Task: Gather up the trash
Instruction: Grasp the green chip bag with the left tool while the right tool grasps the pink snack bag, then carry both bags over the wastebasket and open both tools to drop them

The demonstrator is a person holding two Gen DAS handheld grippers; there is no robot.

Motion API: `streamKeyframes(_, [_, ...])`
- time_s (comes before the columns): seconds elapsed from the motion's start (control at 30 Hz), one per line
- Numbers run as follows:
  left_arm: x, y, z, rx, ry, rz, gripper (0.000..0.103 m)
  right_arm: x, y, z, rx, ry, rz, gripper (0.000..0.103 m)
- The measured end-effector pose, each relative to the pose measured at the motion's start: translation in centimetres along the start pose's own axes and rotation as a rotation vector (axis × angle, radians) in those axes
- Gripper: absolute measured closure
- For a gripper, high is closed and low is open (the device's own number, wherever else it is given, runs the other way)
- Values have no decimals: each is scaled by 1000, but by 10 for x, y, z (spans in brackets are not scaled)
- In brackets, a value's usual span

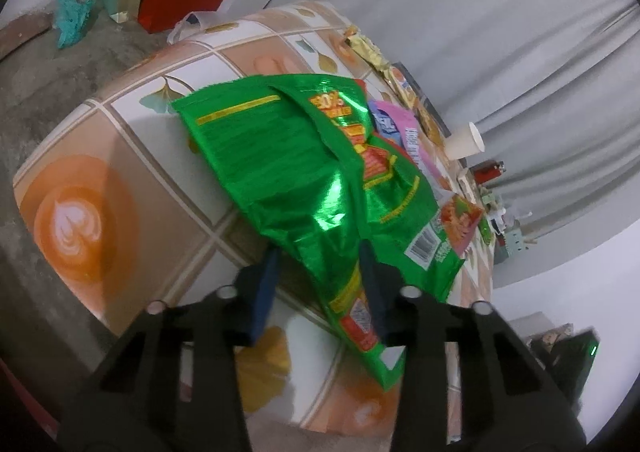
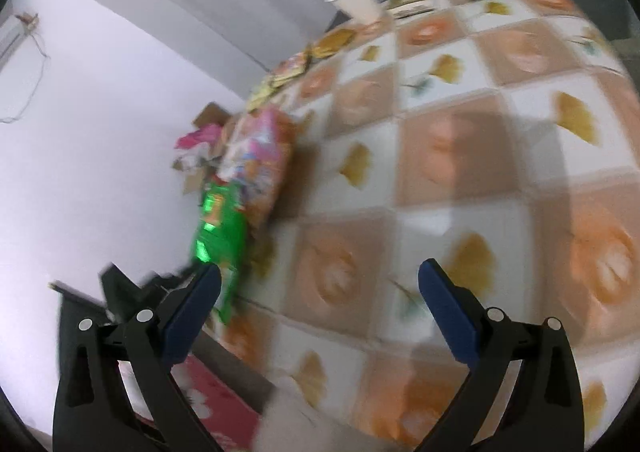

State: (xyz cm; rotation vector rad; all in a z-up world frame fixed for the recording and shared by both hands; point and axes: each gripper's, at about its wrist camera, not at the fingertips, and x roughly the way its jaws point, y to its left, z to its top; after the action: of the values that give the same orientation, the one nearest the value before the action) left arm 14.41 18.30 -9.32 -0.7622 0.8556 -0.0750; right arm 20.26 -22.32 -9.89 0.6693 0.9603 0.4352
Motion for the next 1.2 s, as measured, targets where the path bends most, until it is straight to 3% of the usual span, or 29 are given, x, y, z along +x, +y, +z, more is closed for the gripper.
streamKeyframes(0.1, [0,2,1,7,1,4,79,27,8,24,7,14,38,7])
streamKeyframes(0.37, [4,1,6,46,2,-13,87,98,19,58,32,64,19,14])
streamKeyframes(0.57, [5,-9,9,115,-11,-20,91,121,23,60,22,59,-16,33])
streamKeyframes(0.67, [4,-15,10,147,-17,-22,93,127,20,62,29,69,-22,57])
streamKeyframes(0.8, [2,-25,10,184,-26,-32,95,116,15,58,22,52,-43,86])
streamKeyframes(1.0, [0,-39,7,220,-29,-63,96,71,11,56,-22,-41,-92,93])
streamKeyframes(1.2, [-7,-57,4,251,-34,-108,97,10,-12,46,40,-146,-101,96])
